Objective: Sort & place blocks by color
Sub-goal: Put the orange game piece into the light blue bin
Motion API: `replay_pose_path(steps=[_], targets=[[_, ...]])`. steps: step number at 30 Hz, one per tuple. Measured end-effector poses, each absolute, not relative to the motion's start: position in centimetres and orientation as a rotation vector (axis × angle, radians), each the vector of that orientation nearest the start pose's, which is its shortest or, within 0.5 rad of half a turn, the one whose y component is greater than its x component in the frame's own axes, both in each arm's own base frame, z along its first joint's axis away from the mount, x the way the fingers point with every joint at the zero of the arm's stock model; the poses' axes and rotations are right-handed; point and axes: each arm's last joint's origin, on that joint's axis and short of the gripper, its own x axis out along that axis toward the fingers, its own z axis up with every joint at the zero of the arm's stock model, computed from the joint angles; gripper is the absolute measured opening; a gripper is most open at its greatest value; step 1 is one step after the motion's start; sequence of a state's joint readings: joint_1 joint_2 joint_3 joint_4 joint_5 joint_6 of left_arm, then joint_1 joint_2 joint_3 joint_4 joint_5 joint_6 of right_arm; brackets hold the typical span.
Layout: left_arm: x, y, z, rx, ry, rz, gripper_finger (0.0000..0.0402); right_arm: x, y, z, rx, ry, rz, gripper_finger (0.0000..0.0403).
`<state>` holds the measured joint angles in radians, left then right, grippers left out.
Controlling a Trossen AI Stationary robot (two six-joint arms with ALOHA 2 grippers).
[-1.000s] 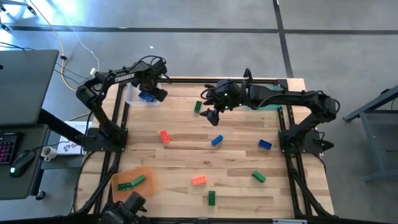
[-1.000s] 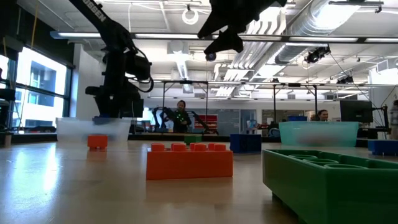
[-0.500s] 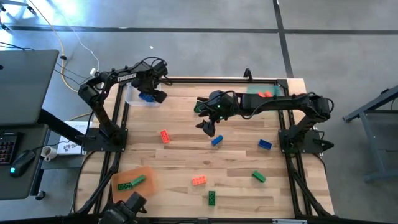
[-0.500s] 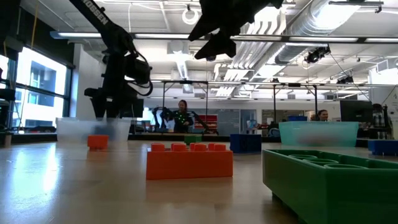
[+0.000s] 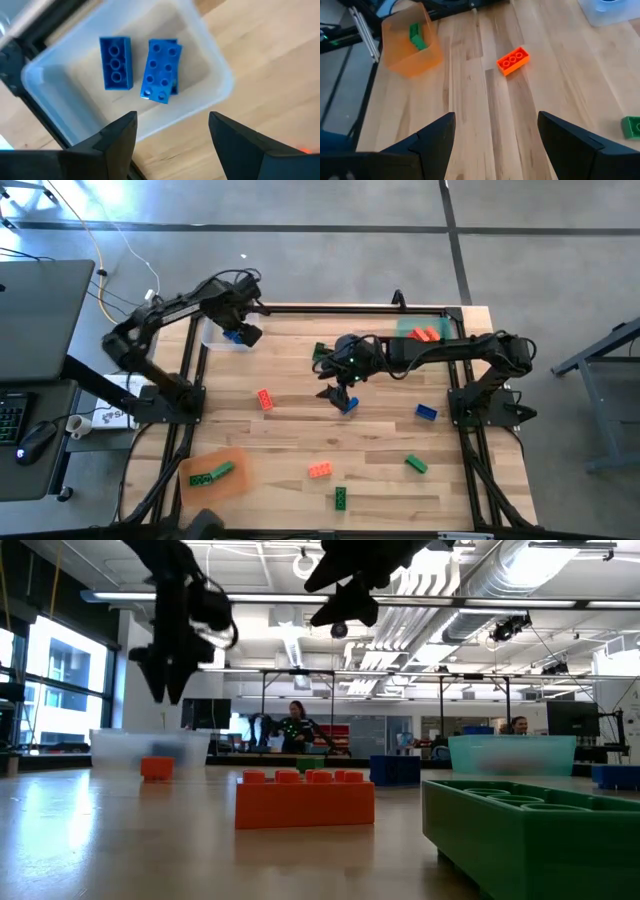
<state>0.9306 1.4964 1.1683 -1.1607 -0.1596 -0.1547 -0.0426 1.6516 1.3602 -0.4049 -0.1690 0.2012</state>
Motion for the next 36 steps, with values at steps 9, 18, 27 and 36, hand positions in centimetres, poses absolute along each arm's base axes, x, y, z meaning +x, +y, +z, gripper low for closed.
replay_pose_path(steps=[9,18,27,36], targets=[[14.4,14.5,31.1,-0.814,1.028,0.77,0.0234,36.5,3.2,29.1,0.212,0.732,0.129,0.0273],[13.9,9.1,34.0,-0.808,0.873,0.655,0.0235,36.7,8.5,26.4,0.118,0.832,0.231,0.0273],[14.3,6.7,34.5,-0.723,0.873,0.584,0.0235,37.5,13.0,23.1,0.047,0.866,0.276,0.0273],[14.5,6.1,34.5,-0.706,0.881,0.572,0.0235,37.9,15.4,18.8,-0.028,0.962,0.263,0.0273]])
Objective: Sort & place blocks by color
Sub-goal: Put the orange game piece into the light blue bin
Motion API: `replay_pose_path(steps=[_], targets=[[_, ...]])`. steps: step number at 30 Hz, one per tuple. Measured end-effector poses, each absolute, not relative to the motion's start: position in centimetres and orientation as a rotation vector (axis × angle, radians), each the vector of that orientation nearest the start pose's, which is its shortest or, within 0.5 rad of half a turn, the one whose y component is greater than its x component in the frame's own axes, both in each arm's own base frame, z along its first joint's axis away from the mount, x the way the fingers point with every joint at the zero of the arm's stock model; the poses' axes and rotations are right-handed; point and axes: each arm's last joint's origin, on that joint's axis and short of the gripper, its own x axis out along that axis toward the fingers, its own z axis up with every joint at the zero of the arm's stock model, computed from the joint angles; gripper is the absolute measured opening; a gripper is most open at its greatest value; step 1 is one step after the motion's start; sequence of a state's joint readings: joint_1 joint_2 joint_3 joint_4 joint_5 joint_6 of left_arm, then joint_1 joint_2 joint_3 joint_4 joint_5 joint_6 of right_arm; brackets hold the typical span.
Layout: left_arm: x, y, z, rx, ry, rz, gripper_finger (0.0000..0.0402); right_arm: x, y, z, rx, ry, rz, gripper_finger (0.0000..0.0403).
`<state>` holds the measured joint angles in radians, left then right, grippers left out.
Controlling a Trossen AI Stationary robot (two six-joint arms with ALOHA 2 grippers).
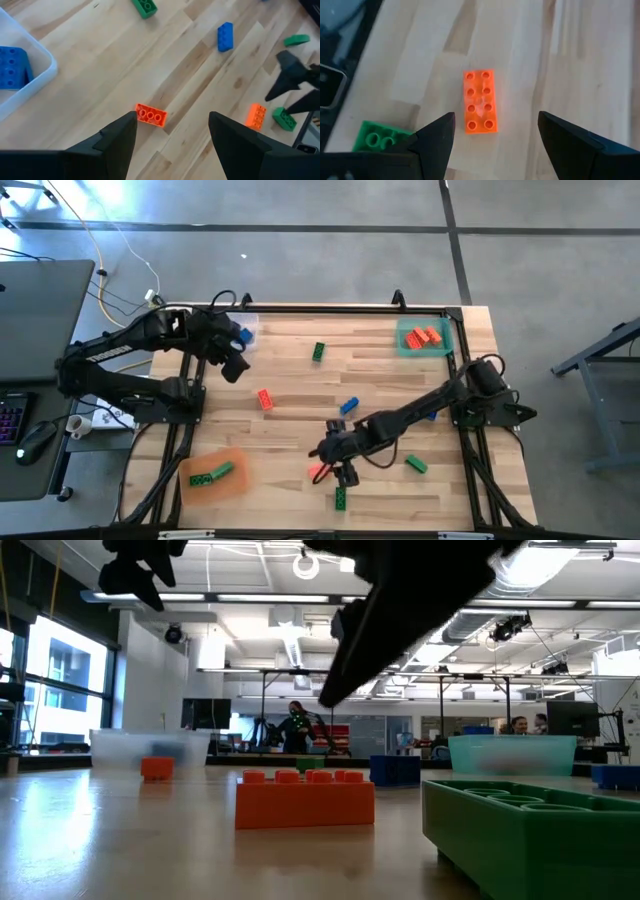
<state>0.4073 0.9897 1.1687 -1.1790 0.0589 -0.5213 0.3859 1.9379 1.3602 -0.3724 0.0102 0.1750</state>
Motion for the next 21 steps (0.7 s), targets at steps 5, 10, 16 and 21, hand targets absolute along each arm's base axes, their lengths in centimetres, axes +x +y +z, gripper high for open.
replay_pose_path(steps=[5,10,16,21], targets=[[14.6,5.9,34.5,-0.701,0.885,0.562,0.0235,38.3,16.3,17.3,-0.027,0.957,0.282,0.0273],[14.6,6.0,34.5,-0.697,0.884,0.569,0.0235,38.9,16.7,16.3,-0.015,0.933,0.315,0.0273],[14.6,6.1,34.5,-0.676,0.878,0.608,0.0235,39.4,16.9,15.1,-0.028,0.923,0.338,0.0273],[14.6,6.1,34.5,-0.676,0.879,0.607,0.0235,39.7,17.0,13.6,-0.034,0.947,0.33,0.0273]])
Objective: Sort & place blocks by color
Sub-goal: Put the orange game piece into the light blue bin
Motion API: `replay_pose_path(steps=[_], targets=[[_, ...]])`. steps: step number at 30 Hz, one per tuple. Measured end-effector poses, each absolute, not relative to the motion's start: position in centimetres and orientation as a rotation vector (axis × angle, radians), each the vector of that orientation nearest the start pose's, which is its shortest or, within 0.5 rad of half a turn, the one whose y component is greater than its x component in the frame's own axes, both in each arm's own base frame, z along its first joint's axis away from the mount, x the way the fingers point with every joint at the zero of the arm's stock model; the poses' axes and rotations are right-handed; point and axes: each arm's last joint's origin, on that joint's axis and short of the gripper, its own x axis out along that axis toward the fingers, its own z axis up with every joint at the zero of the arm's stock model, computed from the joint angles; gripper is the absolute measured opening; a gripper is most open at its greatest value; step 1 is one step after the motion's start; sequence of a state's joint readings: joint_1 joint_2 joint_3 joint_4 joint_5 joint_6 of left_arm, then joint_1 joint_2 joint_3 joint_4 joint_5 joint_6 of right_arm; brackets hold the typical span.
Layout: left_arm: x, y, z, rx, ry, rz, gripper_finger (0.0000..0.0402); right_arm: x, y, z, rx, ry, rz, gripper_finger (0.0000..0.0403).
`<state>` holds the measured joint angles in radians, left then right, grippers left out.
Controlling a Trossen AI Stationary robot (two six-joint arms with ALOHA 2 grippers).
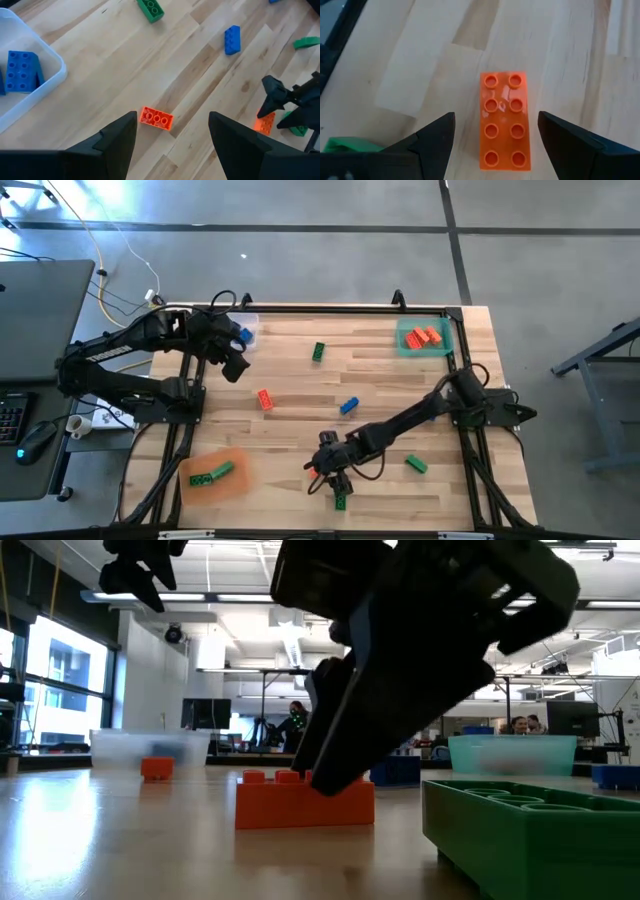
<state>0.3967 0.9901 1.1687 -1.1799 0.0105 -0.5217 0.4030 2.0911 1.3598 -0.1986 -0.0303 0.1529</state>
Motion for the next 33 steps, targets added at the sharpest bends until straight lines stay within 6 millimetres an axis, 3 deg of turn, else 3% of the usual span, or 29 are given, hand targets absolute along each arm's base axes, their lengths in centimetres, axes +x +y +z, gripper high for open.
replay_pose_path(steps=[7,10,15,25,33], targets=[[14.6,6.1,34.5,-0.675,0.879,0.607,0.0235,39.8,17.0,12.7,-0.019,0.97,0.313,0.0257],[14.6,6.1,34.5,-0.675,0.879,0.607,0.0235,39.8,16.9,12.7,0.017,0.977,0.292,0.0215],[14.6,6.1,34.5,-0.675,0.88,0.607,0.0235,39.8,17.0,12.8,0.098,0.994,0.284,0.0111],[14.6,6.1,34.5,-0.675,0.879,0.607,0.0235,39.3,16.8,13.3,0.126,1.038,0.277,0.011],[14.6,6.1,34.5,-0.67,0.877,0.614,0.0235,38.4,15.2,15.1,0.063,1.077,0.138,0.011]])
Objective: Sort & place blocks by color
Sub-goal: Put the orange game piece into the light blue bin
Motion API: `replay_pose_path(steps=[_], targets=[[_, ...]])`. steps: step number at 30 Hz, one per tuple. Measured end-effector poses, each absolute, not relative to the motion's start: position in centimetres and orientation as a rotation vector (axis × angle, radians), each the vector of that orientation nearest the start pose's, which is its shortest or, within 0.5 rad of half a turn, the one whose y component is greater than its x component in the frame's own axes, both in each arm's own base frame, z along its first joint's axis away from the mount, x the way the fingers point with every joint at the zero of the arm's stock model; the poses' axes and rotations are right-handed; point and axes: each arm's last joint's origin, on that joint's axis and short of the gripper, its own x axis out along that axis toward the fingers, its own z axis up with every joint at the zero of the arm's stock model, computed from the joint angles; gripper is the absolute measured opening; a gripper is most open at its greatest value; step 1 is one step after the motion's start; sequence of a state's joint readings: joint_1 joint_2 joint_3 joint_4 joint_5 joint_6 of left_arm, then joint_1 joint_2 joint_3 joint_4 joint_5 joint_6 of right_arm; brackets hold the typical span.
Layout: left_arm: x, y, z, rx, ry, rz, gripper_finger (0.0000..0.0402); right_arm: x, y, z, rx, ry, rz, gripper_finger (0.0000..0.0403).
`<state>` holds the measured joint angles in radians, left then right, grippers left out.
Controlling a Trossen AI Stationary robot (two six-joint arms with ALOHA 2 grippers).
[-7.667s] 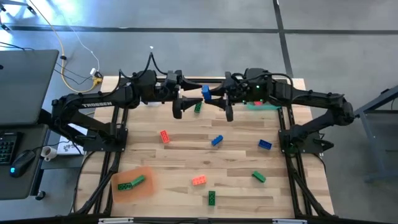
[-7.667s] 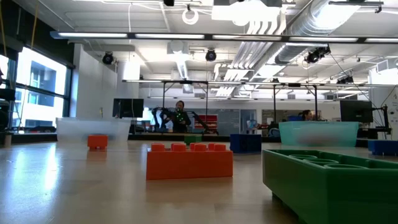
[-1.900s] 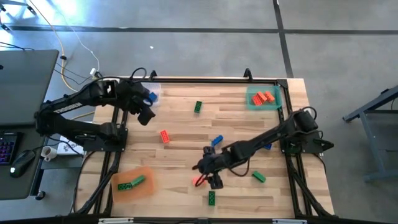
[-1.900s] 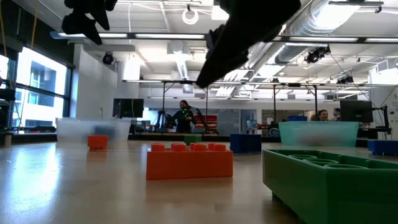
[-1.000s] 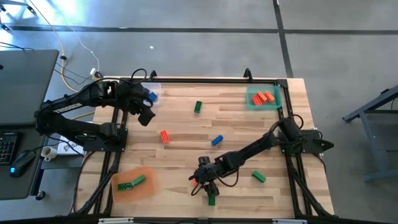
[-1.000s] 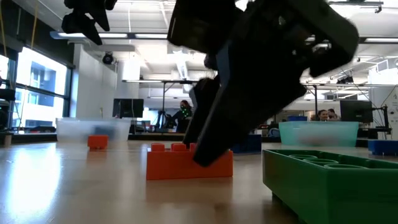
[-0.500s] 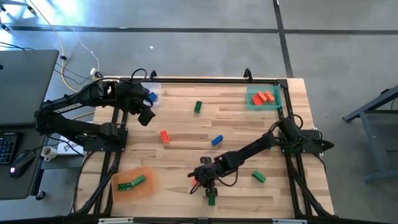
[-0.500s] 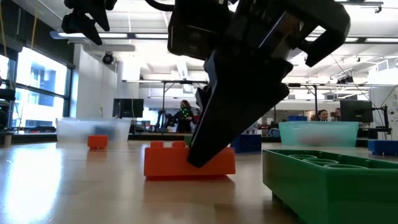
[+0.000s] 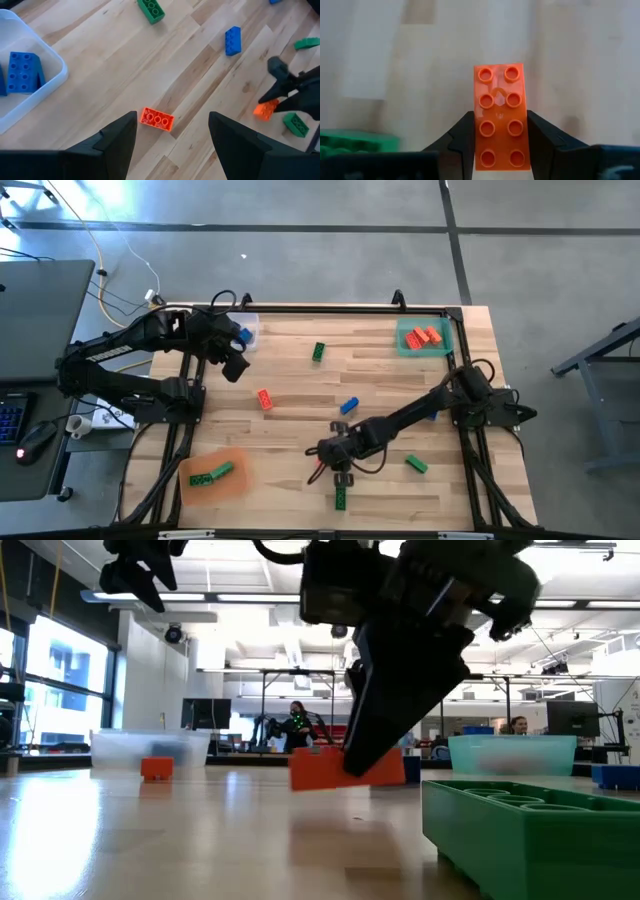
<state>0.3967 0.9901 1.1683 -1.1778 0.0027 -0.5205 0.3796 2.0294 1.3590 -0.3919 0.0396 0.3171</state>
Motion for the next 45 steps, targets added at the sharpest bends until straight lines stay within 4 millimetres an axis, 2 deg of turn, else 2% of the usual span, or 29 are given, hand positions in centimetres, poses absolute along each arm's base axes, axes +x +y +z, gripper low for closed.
replay_pose_path(steps=[12,23,28,34,45], targets=[[14.6,6.5,34.7,-0.605,0.839,0.72,0.0235,36.7,11.4,18.3,-0.053,1.142,-0.12,0.011],[15.7,7.0,35.5,-0.598,0.683,0.696,0.0235,34.6,6.0,21.8,-0.165,1.191,-0.407,0.011],[17.3,7.6,35.9,-0.651,0.571,0.698,0.0235,33.5,3.1,23.2,-0.172,1.186,-0.607,0.011],[20.1,8.8,35.5,-0.6,0.518,0.667,0.0235,31.2,-0.4,25.6,-0.183,1.175,-0.859,0.011],[25.6,11.5,32.4,-0.586,0.508,0.671,0.0235,26.1,-6.7,30.3,-0.076,1.162,-1.077,0.011]])
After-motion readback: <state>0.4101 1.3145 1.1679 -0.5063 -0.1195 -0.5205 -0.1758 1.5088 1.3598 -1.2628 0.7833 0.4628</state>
